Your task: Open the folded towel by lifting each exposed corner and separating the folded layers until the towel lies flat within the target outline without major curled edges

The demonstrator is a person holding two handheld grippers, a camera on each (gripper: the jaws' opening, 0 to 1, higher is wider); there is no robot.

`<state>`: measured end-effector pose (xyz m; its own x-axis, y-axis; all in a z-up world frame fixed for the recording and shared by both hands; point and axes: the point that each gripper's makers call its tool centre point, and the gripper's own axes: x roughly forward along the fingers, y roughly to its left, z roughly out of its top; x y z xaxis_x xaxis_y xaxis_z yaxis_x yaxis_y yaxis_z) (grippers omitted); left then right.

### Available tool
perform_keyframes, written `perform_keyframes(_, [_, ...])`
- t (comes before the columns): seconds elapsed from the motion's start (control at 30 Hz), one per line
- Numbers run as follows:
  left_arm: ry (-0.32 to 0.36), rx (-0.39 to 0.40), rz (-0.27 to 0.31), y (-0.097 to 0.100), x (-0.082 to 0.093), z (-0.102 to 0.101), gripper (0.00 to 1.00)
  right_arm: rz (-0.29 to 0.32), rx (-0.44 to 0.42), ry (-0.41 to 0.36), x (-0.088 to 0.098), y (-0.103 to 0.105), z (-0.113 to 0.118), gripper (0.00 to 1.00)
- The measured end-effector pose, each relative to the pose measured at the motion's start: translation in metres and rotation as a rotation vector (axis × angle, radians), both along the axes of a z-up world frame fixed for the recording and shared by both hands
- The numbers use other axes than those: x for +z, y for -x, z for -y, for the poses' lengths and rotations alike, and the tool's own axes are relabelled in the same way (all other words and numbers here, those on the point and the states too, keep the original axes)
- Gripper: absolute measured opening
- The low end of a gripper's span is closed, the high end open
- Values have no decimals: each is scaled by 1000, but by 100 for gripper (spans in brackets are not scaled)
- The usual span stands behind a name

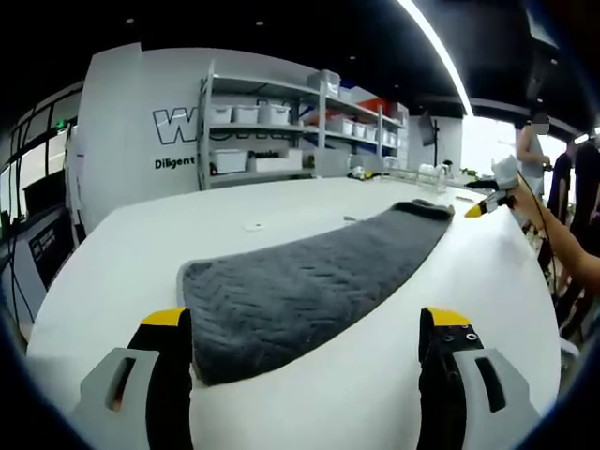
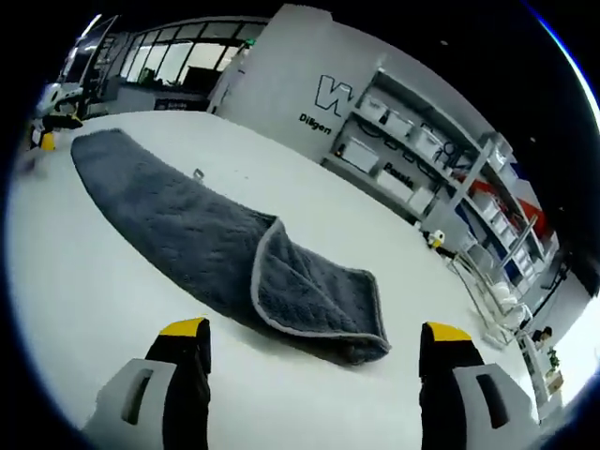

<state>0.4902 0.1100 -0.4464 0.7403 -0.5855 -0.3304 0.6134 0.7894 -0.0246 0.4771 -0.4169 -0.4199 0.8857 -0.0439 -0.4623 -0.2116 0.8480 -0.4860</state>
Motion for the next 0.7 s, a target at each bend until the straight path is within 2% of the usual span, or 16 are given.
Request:
perform_keyframes(0.03, [0, 0, 0, 0, 0, 0, 99, -10, 19, 15, -2, -2, -8, 76])
perform_keyframes(0.13, [2, -3, 2, 0, 0, 1, 99, -20, 51, 57, -7, -8, -23, 60])
perform_keyframes(0.23, [4, -4, 3, 0, 1, 1, 99, -21, 78, 123, -11, -16, -34, 47])
perform_keyframes(0.33, [4, -6, 3, 0, 1, 1, 99, -31, 94, 154, -20, -26, -42, 34])
perform_keyframes(0.43, [4, -7, 1, 0, 1, 1, 99, -57, 93, 174, -28, -35, -42, 31])
perform_keyframes(0.5, [4, -5, 0, 0, 1, 1, 99, -72, 66, 244, -31, -43, -32, 25])
perform_keyframes(0.57, [4, -5, 1, -1, 1, 1, 99, -75, 59, 271, -34, -49, -29, 21])
perform_keyframes(0.67, [6, -6, 0, -1, 1, 1, 99, -102, 60, 259, -42, -55, -29, 18])
perform_keyframes(0.7, [6, -6, 0, 0, 1, 1, 99, -103, 61, 262, -43, -56, -28, 12])
